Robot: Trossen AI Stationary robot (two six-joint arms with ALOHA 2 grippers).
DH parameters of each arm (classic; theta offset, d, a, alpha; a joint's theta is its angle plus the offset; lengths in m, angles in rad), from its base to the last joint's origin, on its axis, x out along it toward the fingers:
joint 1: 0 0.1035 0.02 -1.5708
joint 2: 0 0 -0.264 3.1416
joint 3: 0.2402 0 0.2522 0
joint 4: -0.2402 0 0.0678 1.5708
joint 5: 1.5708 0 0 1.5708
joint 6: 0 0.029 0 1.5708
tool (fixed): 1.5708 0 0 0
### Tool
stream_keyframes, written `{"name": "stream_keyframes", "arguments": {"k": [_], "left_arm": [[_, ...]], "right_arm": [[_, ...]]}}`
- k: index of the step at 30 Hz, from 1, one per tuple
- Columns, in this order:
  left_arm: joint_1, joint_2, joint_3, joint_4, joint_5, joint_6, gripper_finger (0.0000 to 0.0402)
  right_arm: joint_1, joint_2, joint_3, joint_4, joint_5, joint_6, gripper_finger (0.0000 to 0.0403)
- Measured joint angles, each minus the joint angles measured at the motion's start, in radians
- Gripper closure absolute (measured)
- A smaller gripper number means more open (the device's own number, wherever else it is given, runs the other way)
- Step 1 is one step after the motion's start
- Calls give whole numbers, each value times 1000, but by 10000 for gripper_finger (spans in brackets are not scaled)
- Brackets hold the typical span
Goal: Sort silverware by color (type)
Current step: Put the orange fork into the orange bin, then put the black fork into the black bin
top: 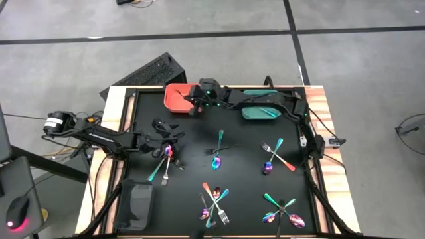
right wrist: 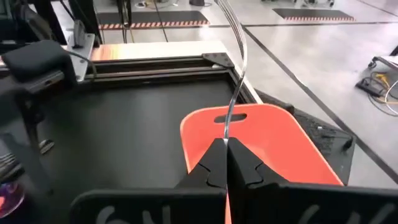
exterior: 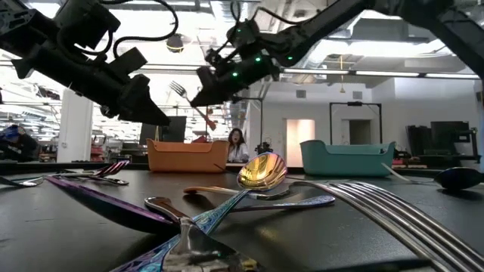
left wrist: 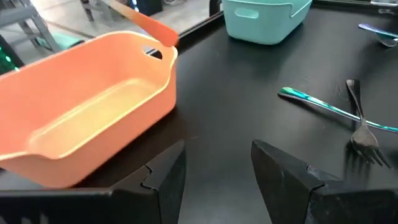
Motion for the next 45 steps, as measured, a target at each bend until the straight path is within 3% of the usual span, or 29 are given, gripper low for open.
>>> {"name": "stream_keyframes", "arguments": {"k": [10,33,42,45], "left_arm": [[-25,0,-1,-82,-8,-85,230],[-46,0,-1,-164,-4,-199,230],[-117,0,-1,-171,5,-298,230],[-146,0,-1,-170,5,-347,230]], "right_arm": [[-21,3,26,-69,-1,-79,386],[-41,-11,26,-132,-1,-56,248],[53,-133,26,-390,-8,-93,255],[69,-167,-7,-431,-71,-86,257]]}}
